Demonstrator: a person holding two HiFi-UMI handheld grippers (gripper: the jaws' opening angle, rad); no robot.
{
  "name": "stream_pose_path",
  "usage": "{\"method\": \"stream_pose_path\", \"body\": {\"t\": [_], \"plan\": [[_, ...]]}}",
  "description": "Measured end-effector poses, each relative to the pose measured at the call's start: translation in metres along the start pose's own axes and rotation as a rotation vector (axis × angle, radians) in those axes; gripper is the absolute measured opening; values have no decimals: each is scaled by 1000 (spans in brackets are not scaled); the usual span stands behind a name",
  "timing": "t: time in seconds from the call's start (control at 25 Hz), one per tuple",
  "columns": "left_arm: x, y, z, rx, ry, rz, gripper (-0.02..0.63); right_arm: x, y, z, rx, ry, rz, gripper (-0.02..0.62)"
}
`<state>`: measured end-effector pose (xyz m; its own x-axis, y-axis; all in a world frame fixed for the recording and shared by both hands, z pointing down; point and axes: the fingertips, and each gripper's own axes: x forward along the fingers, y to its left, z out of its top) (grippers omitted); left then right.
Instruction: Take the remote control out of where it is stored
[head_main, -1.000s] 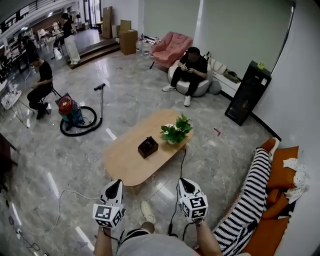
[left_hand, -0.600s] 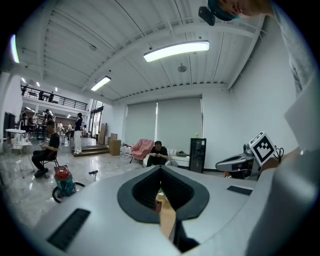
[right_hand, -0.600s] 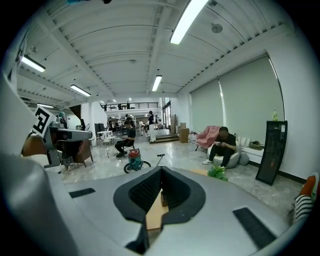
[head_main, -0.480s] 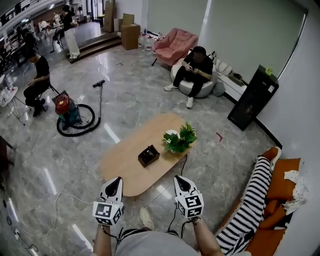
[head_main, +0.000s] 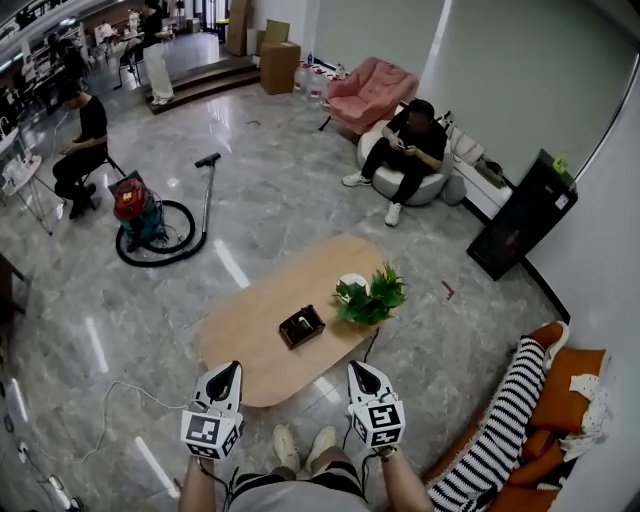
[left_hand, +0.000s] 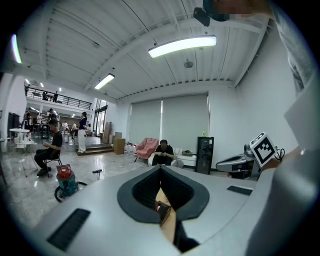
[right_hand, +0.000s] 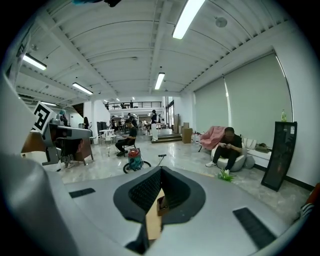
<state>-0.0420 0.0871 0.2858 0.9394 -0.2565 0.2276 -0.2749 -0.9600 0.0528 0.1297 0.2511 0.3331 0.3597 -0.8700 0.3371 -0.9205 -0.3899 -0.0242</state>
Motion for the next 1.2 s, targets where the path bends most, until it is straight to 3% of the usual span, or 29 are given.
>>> {"method": "stream_pose_path", "body": {"t": [0.76, 1.2], "plan": [[72, 27, -87, -98, 102, 168, 6, 144, -20, -76, -37, 148, 220, 4], [102, 52, -136, -104, 139, 203, 6, 203, -22, -139, -57, 218, 262, 3]]}}
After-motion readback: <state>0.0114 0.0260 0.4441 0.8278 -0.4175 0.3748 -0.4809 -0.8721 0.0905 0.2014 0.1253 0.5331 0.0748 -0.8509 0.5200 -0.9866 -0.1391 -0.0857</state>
